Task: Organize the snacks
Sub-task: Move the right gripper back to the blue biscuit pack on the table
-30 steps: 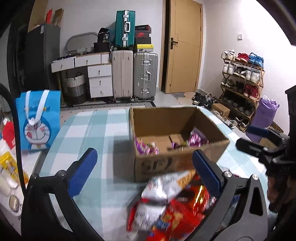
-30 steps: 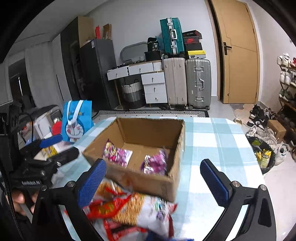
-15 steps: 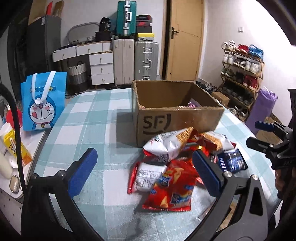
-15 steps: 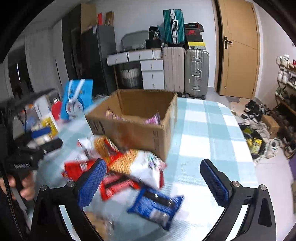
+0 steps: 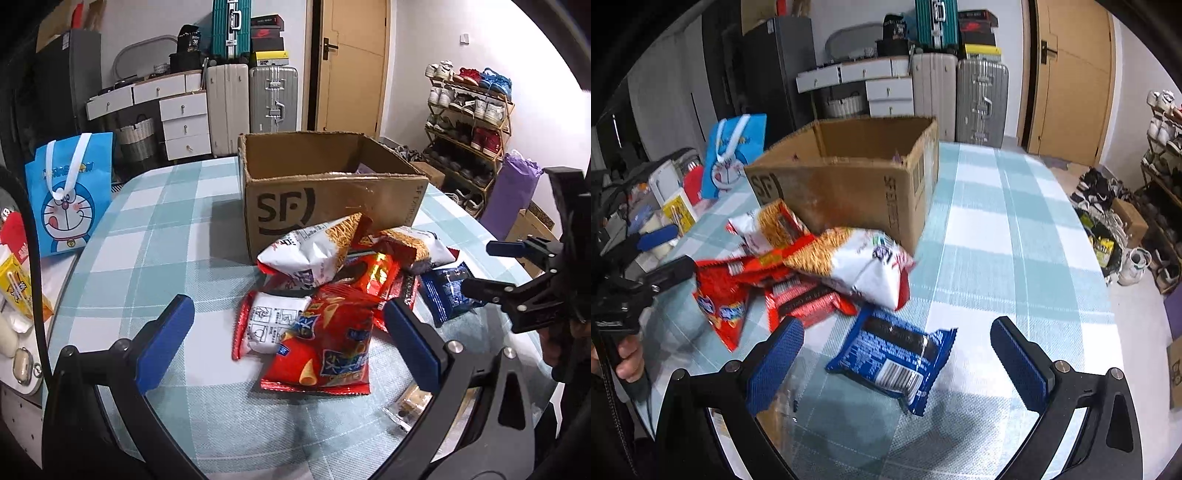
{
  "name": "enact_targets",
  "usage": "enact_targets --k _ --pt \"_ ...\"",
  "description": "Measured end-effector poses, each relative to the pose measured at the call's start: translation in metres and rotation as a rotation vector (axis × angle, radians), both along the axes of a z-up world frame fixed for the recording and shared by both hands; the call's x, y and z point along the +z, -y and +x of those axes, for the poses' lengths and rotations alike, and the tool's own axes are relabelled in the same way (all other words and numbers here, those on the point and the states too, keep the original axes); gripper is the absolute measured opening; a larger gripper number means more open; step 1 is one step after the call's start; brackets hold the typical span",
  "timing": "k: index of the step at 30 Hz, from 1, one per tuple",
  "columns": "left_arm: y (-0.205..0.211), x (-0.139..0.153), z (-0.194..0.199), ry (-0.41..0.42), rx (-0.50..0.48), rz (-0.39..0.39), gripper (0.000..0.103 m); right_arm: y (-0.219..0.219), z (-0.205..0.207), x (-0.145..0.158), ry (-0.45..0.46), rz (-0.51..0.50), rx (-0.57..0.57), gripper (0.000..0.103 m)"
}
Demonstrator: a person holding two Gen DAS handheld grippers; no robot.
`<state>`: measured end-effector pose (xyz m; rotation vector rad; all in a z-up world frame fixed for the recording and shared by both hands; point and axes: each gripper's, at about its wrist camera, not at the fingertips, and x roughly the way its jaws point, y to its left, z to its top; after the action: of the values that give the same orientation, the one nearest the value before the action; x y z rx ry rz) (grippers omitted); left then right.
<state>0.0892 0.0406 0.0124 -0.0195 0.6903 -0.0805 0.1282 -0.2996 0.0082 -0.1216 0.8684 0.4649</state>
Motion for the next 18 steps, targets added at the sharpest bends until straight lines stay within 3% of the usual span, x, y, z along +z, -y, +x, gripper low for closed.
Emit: enact_targets --k 9,18 --pt "0.006 -0.011 0.004 -0.048 -0.062 -0.016 0.102 -0.004 0.008 -0.019 -0.061 -0.04 -0.005 0.103" --pt "0.013 -0.023 0.008 -0.068 -0.081 0.003 0.102 -0.006 0.01 -0.027 -0.065 -0.054 0.004 0.103"
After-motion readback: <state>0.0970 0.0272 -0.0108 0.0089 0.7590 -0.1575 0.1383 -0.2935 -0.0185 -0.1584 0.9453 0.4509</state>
